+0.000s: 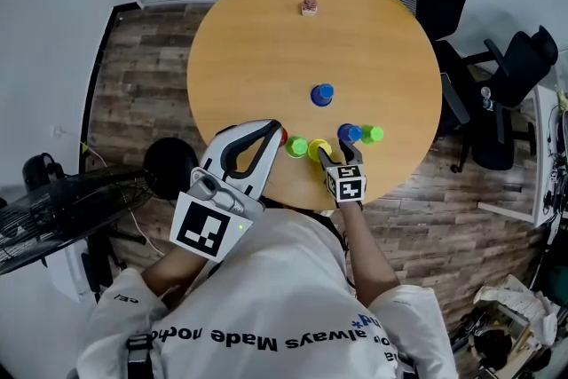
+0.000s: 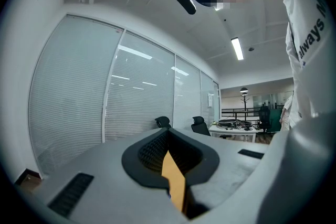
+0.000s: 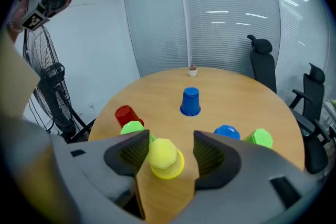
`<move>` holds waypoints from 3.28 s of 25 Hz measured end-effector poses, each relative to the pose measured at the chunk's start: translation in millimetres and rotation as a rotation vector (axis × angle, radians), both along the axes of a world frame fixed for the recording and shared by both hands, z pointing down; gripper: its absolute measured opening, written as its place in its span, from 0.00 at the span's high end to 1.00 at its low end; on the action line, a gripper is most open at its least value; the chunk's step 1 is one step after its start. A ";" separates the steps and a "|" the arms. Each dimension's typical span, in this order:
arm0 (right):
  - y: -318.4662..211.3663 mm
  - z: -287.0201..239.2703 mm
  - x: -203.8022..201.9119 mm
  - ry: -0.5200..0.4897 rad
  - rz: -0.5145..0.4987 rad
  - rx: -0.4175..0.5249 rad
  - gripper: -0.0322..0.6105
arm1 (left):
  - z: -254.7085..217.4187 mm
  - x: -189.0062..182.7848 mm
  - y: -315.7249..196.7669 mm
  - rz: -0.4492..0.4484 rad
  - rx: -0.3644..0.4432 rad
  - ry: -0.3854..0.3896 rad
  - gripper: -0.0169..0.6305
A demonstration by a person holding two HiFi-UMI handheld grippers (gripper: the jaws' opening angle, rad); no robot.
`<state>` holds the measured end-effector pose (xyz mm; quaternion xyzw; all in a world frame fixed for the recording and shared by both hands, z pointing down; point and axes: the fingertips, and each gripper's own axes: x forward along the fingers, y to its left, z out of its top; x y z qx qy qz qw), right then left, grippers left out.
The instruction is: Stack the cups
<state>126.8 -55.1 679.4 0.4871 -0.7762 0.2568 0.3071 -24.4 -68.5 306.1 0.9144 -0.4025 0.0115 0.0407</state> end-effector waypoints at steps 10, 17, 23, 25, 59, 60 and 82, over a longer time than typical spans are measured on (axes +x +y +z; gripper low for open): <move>-26.8 -4.7 61.5 0.060 0.111 0.027 0.54 | 0.3 8.0 -4.9 0.013 0.000 -0.002 0.94; -38.7 19.0 82.7 0.115 0.125 -0.012 0.54 | 0.9 11.1 -7.9 0.008 -0.004 -0.014 0.94; -43.3 32.4 83.8 0.127 0.119 -0.045 0.54 | 1.2 8.8 -12.7 -0.009 -0.009 -0.021 0.94; -43.6 38.0 85.8 0.133 0.122 -0.057 0.55 | 1.2 7.8 -13.1 -0.014 -0.012 -0.022 0.94; -30.4 -62.4 -91.1 0.069 -0.276 0.079 0.58 | -7.7 -19.5 2.3 -0.055 0.003 0.006 0.94; -27.9 -61.0 -96.5 0.072 -0.287 0.077 0.58 | -7.7 -19.8 2.8 -0.054 0.004 0.006 0.94; -17.9 -72.6 -125.2 0.034 -0.318 0.122 0.54 | -7.1 -29.3 9.5 -0.056 0.007 0.003 0.94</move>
